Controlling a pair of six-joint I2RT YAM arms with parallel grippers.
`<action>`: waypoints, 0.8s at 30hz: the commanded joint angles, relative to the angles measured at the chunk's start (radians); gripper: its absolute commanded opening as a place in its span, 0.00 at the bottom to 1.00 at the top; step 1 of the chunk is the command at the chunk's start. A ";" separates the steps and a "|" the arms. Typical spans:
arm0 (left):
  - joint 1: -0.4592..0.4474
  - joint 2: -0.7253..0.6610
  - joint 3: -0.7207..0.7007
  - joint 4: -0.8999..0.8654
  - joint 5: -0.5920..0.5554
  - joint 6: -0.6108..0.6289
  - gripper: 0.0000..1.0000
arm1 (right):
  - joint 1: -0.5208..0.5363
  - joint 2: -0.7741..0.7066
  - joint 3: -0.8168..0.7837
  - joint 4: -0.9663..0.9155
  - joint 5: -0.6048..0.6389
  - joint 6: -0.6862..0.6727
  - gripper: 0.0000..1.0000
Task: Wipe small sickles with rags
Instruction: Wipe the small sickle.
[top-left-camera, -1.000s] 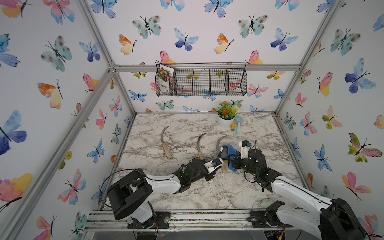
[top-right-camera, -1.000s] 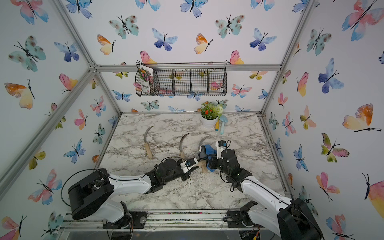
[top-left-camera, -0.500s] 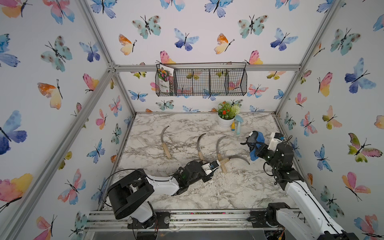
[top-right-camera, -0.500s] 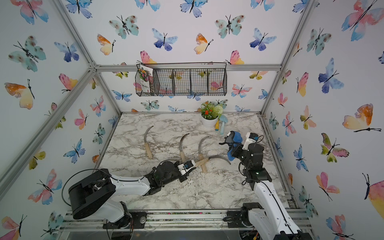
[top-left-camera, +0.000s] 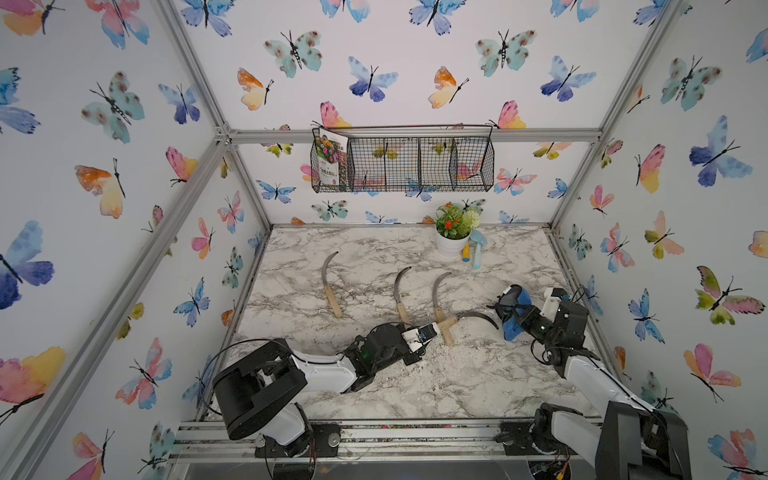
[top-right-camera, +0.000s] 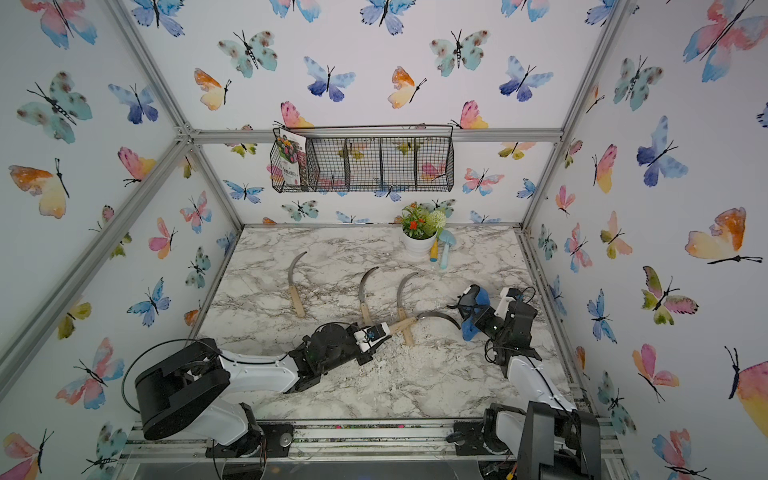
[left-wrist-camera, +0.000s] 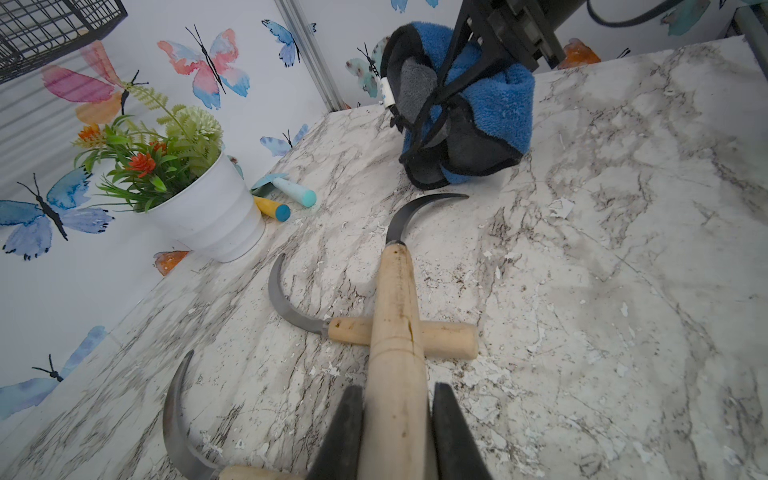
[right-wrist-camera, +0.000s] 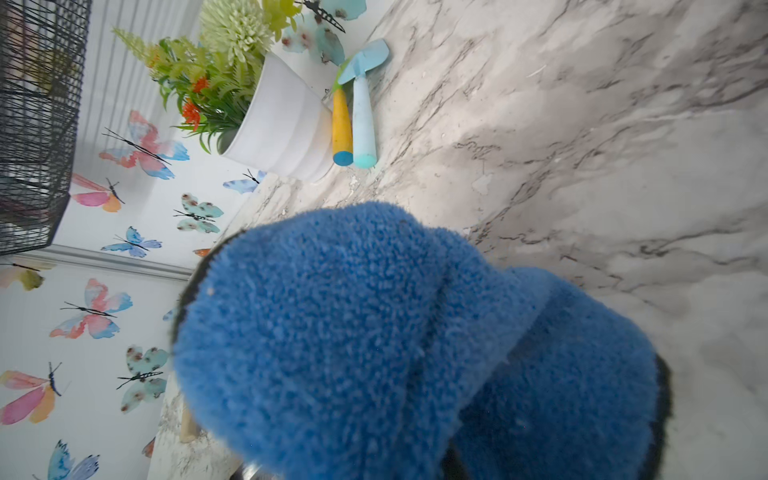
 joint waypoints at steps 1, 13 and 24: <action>-0.001 -0.008 0.005 0.030 0.022 0.013 0.00 | -0.003 0.028 -0.048 0.146 -0.088 0.052 0.02; -0.003 -0.007 0.014 0.013 0.032 0.010 0.00 | 0.005 0.077 -0.127 0.303 -0.172 0.116 0.02; -0.004 -0.019 0.014 0.002 0.049 0.011 0.00 | 0.198 0.259 0.047 0.350 -0.190 0.072 0.02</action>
